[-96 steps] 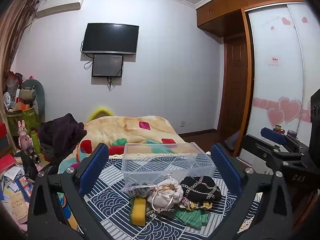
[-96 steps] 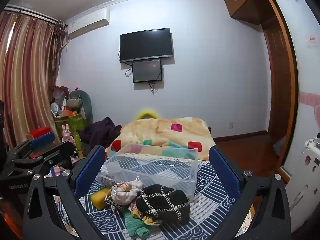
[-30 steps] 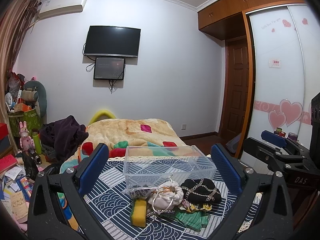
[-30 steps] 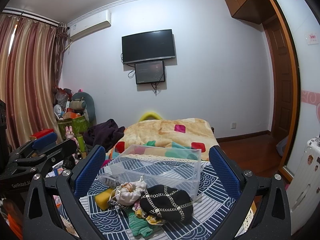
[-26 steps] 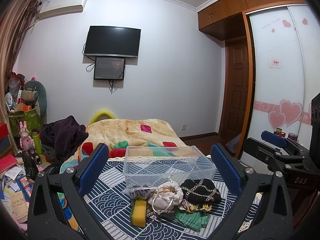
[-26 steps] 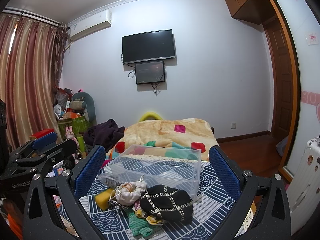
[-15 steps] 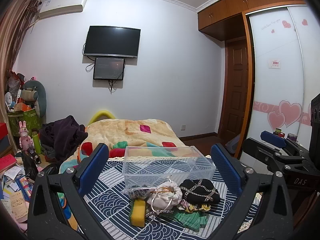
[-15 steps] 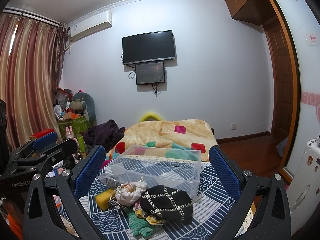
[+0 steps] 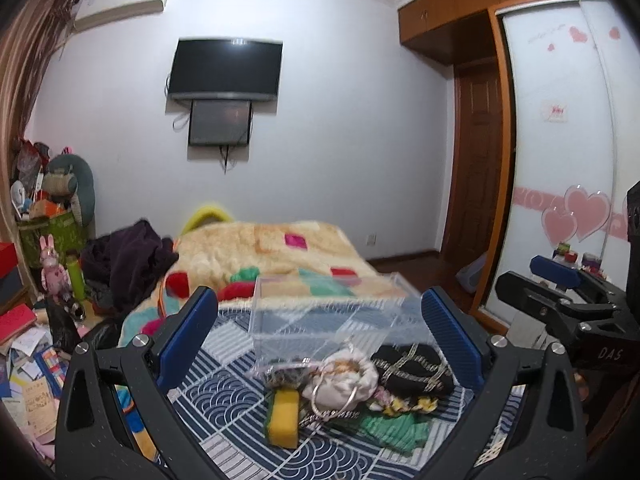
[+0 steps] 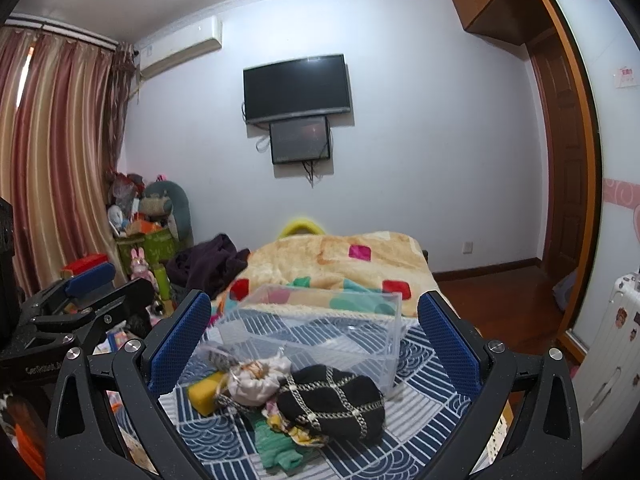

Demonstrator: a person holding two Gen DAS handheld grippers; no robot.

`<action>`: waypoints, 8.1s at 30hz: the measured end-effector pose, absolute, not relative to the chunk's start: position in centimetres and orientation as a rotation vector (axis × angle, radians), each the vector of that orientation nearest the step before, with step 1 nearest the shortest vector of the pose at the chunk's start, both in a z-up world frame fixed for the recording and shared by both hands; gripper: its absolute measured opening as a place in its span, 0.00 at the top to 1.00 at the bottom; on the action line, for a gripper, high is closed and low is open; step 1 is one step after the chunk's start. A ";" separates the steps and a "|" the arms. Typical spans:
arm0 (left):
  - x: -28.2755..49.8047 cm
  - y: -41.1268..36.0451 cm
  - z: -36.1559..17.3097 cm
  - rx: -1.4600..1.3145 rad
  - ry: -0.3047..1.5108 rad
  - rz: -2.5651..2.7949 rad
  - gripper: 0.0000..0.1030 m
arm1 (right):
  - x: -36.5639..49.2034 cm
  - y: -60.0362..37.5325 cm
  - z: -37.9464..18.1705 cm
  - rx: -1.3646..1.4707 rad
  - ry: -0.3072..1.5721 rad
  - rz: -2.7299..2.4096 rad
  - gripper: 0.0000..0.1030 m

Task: Organize soft objects
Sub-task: 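Grasp the black chain-trimmed hat with the right tool while the left tool grasps the plastic bag, then carry the hat into the clear box with the right tool while the left tool drops the bag in, then grasp the yellow plush doll with the right tool while the left tool grasps the white pouch, then lower the doll into the box with the right tool while the left tool drops the pouch in, then grasp the yellow-green sponge with the left tool while the right tool grasps the floral scrunchie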

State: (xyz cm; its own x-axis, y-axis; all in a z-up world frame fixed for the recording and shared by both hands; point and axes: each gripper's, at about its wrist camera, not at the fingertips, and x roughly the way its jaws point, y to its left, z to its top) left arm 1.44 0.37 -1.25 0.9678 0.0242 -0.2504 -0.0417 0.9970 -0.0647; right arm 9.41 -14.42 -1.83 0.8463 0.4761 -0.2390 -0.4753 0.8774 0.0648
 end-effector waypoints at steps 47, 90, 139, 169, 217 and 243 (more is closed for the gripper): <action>6.4 5.3 -7.5 -0.255 0.434 0.057 0.73 | 15.6 -14.7 -8.9 0.034 0.566 0.546 0.83; 21.8 3.8 -8.9 -0.149 0.713 0.027 0.72 | 25.3 -9.2 -10.4 -0.068 0.723 0.432 0.83; 11.7 -1.1 -11.7 -0.153 0.688 -0.064 0.14 | 17.6 -11.9 -13.6 -0.062 0.743 0.489 0.49; 8.3 0.0 -5.6 -0.145 0.494 -0.126 0.74 | 15.0 -13.2 -7.2 -0.051 0.522 0.512 0.65; 16.7 -1.4 -6.5 -0.084 0.622 -0.120 0.40 | 20.2 -12.7 -8.1 -0.043 0.632 0.445 0.50; 7.5 1.9 -10.5 -0.080 0.611 -0.004 0.19 | 15.2 -9.9 -10.6 -0.111 0.634 0.568 0.23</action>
